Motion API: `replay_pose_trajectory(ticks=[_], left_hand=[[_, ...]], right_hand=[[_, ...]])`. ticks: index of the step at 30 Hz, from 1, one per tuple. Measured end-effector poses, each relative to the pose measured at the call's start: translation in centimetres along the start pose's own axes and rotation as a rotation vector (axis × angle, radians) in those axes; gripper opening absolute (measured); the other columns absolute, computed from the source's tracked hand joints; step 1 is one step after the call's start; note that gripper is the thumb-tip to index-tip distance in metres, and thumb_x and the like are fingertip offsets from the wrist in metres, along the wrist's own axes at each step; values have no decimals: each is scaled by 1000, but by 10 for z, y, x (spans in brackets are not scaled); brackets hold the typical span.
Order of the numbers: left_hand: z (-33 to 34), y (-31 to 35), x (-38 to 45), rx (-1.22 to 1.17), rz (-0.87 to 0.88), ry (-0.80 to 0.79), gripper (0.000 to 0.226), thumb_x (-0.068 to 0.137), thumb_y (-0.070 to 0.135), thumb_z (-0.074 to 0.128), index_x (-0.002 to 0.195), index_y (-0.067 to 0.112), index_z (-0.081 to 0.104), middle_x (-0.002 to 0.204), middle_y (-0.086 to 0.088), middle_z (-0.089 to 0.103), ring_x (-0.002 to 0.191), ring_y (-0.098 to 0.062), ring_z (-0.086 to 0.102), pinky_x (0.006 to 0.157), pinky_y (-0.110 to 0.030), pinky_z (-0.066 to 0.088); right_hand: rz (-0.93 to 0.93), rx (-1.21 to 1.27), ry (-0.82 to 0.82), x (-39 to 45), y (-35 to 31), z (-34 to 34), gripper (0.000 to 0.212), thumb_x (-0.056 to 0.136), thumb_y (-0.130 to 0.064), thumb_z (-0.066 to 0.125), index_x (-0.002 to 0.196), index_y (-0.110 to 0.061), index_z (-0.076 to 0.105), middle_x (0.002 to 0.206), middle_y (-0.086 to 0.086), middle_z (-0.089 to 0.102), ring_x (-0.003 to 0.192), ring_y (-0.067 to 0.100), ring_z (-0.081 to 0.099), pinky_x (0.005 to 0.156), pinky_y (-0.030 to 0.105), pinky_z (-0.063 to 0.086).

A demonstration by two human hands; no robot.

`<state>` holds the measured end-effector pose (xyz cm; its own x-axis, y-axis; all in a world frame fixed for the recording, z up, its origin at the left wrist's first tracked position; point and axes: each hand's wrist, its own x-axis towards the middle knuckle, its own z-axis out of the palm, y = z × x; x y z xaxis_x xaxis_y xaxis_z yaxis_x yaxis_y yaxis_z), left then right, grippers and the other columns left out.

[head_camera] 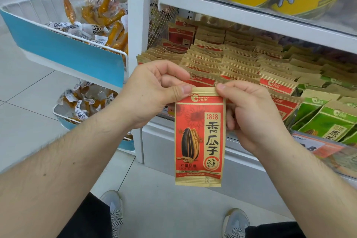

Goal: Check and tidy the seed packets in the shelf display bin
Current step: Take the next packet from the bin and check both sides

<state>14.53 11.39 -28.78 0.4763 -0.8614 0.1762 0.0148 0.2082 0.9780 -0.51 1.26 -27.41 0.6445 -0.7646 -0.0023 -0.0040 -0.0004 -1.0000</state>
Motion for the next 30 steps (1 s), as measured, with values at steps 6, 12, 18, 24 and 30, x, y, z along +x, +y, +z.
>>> replay_pose_trajectory(ticks=[6, 12, 18, 24, 30], left_hand=[[1, -3, 1, -24, 6, 23, 23, 64, 13, 71, 84, 11, 61, 65, -2, 72, 65, -16, 72, 59, -32, 58], [6, -9, -5, -36, -239, -213, 39, 72, 21, 68, 110, 12, 63, 95, -9, 76, 85, -24, 74, 65, -33, 59], [6, -9, -8, -38, -226, -183, 32, 69, 14, 69, 101, 12, 66, 97, -9, 76, 89, -24, 73, 72, -35, 61], [3, -2, -4, -168, -171, 7, 44, 76, 22, 77, 115, 9, 62, 106, -12, 73, 96, -33, 71, 83, -56, 56], [1, 2, -4, -253, -182, 17, 39, 72, 21, 70, 108, 10, 64, 97, -8, 75, 84, -25, 73, 76, -47, 60]], right_hand=[[-15, -13, -4, -2, -2, 0, 31, 94, -12, 59, 63, -9, 61, 43, 4, 49, 28, 13, 36, 34, 18, 25], [-4, -9, 83, 1, -1, -6, 32, 98, -22, 55, 68, -11, 56, 38, 1, 48, 37, 22, 41, 47, 27, 34], [-31, -92, -20, 4, 0, -18, 23, 95, -28, 60, 74, -20, 63, 60, 5, 62, 44, 17, 47, 45, 25, 35], [104, -271, -487, 0, 4, -32, 38, 73, -23, 68, 103, 0, 65, 85, 18, 73, 62, 23, 62, 57, 31, 43], [83, -183, -686, 3, 5, -36, 51, 72, -2, 72, 120, 7, 56, 108, 27, 69, 90, 36, 67, 74, 35, 58]])
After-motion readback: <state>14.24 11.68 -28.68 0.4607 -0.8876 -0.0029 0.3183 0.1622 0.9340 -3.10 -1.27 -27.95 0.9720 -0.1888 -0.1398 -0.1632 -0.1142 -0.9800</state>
